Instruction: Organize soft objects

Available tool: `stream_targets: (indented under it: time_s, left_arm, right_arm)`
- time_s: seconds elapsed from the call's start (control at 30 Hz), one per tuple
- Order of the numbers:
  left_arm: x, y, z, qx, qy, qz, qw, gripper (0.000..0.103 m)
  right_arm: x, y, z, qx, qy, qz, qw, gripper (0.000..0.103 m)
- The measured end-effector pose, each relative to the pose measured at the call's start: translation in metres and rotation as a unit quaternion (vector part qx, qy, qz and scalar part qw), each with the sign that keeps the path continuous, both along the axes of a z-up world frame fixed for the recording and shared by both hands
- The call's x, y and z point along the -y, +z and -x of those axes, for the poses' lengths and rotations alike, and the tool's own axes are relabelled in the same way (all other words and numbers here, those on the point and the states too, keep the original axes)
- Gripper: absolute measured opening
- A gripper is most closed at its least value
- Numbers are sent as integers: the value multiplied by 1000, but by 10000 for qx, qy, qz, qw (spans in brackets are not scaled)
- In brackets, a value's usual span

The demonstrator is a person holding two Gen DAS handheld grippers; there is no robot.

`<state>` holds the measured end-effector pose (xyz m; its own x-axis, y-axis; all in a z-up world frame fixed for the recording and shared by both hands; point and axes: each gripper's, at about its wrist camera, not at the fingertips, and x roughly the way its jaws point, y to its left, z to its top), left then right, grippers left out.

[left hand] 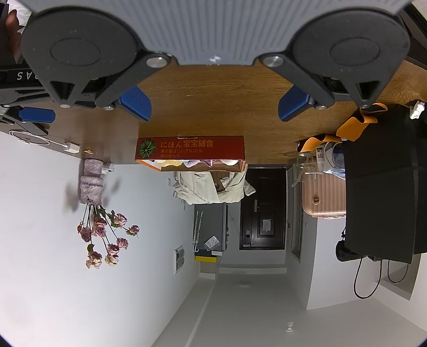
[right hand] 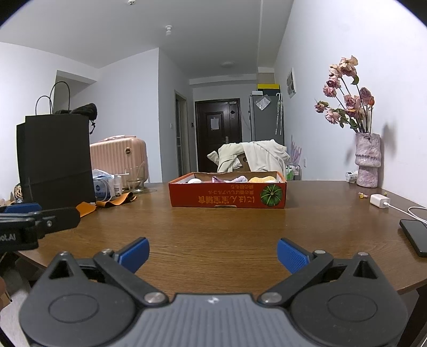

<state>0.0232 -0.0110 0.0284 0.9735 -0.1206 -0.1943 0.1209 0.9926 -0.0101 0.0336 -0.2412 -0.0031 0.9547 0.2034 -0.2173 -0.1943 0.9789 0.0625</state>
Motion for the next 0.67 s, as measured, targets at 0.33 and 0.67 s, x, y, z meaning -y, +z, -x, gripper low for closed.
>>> stream_targets:
  time_s: [0.33,0.67]
  left_arm:
    - [-1,2,0,26,-11,3,10000,103]
    - [-1,4,1,73,-33,-19,10000,103]
  right_arm:
    - [0,1,0,13,-3,11,10000,103]
    - [0,2,1,77,-49,57,9999,103]
